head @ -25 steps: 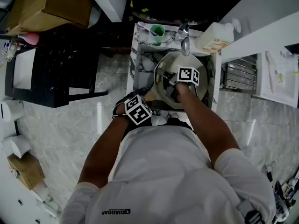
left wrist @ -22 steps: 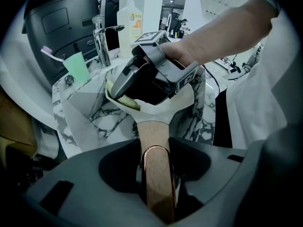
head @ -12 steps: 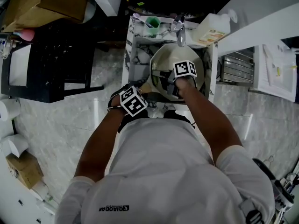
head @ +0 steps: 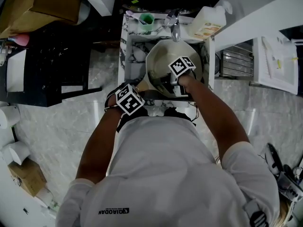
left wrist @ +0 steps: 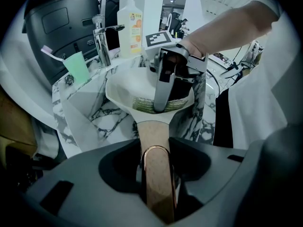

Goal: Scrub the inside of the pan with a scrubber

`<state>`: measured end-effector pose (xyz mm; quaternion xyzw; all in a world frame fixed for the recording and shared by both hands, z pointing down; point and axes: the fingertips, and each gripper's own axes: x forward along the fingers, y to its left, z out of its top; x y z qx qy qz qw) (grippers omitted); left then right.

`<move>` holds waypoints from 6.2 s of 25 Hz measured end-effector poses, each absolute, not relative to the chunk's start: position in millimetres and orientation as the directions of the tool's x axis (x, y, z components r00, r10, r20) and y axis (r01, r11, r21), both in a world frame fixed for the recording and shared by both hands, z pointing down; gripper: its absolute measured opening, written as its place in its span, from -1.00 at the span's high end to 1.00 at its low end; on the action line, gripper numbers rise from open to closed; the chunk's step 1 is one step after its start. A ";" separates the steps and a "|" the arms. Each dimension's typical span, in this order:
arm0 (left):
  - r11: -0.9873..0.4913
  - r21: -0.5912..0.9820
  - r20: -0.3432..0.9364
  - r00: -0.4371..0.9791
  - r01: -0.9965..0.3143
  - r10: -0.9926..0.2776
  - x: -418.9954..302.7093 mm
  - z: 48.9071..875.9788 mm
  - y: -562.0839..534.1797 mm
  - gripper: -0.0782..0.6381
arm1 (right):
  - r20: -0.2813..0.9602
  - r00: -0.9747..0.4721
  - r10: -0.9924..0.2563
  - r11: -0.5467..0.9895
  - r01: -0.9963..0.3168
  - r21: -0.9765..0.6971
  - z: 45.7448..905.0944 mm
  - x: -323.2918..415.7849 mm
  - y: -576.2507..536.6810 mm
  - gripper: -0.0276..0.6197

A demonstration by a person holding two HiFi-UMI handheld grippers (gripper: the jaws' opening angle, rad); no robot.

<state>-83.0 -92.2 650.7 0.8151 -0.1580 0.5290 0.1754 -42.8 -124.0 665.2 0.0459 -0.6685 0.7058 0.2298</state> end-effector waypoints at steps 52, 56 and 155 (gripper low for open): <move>-0.887 0.121 0.919 0.387 -0.445 -0.069 -83.2 651.4 -91.9 0.25 | 0.941 -0.336 -0.026 0.901 -0.415 -0.124 661.7 72.1 -196.8 0.69; -0.887 0.118 0.919 0.387 -0.446 -0.072 -83.3 652.0 -92.0 0.25 | 0.929 -0.198 -0.313 0.947 -0.146 0.288 662.7 71.8 -231.5 0.69; -0.884 0.130 0.923 0.381 -0.450 -0.059 -86.5 658.2 -88.3 0.24 | 0.761 0.025 0.649 0.576 -0.668 -0.470 724.1 125.9 -77.0 0.67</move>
